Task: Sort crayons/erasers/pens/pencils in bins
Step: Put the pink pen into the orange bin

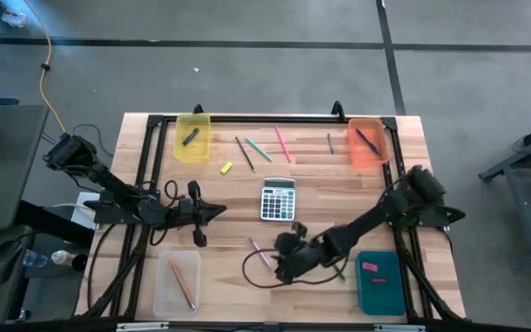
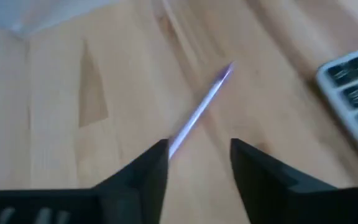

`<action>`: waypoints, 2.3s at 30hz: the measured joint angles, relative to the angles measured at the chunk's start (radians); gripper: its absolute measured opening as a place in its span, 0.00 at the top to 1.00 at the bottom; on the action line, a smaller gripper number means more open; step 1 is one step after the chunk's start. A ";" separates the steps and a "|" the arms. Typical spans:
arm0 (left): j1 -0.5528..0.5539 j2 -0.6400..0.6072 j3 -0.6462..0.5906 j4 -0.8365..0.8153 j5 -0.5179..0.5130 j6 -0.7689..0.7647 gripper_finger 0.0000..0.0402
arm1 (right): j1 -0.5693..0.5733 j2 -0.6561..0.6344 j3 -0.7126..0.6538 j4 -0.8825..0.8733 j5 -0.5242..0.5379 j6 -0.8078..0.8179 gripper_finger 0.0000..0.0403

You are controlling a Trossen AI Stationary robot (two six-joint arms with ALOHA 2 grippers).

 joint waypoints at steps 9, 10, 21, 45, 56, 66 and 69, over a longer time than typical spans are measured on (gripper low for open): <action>0.001 0.000 0.000 -0.013 -0.002 0.014 1.00 | 0.020 0.202 0.228 -0.151 -0.008 0.029 0.43; 0.001 0.000 0.000 -0.015 -0.002 0.014 1.00 | 0.021 0.218 0.248 -0.163 -0.008 0.030 0.43; -0.003 0.000 0.000 -0.024 -0.003 -0.037 1.00 | 0.010 0.314 0.318 -0.323 0.007 0.096 0.61; -0.008 0.000 0.000 -0.034 -0.003 -0.074 1.00 | -0.032 0.156 0.304 -0.646 0.064 -0.014 0.93; -0.008 0.000 0.000 -0.037 -0.002 -0.075 1.00 | -0.035 -0.086 0.307 -1.116 0.175 0.227 0.92; -0.008 0.000 0.001 -0.037 -0.002 -0.084 1.00 | -0.270 -0.405 0.072 -1.385 0.238 0.420 0.92; -0.008 0.000 0.001 -0.037 -0.002 -0.083 1.00 | -0.405 -0.535 -0.054 -1.341 0.228 0.360 0.92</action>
